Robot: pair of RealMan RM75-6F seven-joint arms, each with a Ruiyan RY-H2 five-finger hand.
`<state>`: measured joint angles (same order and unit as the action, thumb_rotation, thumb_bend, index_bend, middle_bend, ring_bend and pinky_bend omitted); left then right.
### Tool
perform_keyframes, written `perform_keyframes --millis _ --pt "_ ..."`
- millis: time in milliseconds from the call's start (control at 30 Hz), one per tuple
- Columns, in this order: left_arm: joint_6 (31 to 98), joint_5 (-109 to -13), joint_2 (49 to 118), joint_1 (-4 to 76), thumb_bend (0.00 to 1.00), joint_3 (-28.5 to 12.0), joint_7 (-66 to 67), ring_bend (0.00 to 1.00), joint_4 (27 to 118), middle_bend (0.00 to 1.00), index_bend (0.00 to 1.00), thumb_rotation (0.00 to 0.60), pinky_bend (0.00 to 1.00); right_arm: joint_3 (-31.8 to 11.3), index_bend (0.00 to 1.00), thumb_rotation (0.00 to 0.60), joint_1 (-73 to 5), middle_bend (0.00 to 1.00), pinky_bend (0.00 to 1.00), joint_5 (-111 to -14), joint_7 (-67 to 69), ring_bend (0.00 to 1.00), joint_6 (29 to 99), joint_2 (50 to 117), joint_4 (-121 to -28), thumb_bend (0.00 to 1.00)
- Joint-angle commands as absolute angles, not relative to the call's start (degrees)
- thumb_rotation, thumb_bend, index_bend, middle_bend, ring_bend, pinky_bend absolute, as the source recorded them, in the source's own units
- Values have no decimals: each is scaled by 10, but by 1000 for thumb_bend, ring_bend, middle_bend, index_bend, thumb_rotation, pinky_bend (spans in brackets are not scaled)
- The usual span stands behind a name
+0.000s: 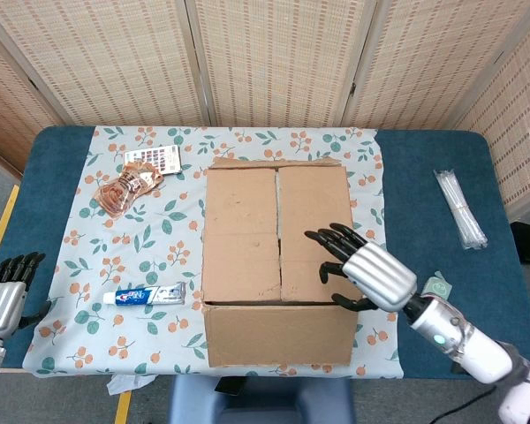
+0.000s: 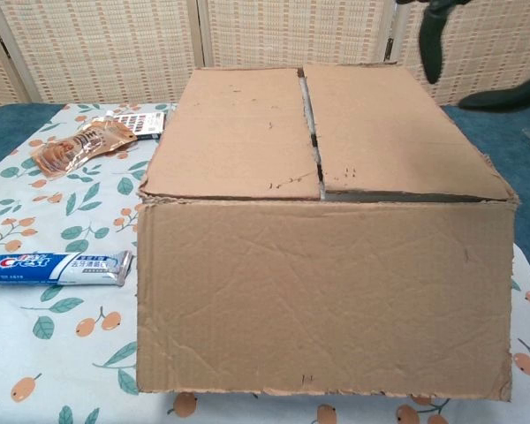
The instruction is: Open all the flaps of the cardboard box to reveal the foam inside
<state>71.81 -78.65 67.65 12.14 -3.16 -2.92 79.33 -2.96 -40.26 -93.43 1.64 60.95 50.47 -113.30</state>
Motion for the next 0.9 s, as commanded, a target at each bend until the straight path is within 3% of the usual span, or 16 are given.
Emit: perform_keyframes --millis 33,133,400,900 --pt "718 -788 674 121 389 -31 -37 41 793 85 56 600 0 -103 565 297 -463 57 0 -854 -150 2 552 609 -1069 407" --pt "718 -790 671 120 389 -31 -48 41 792 85 56 600 0 -114 602 226 -482 72 0 -842 -189 2 539 635 -1040 423" --pt "720 -793 665 118 389 -31 -73 41 788 84 56 600 0 -130 671 217 -519 84 0 -806 -230 0 511 683 -999 423" --pt "724 -798 657 114 389 -32 -108 42 782 85 56 600 0 -129 694 206 -575 102 0 -791 -187 5 461 772 -890 423"
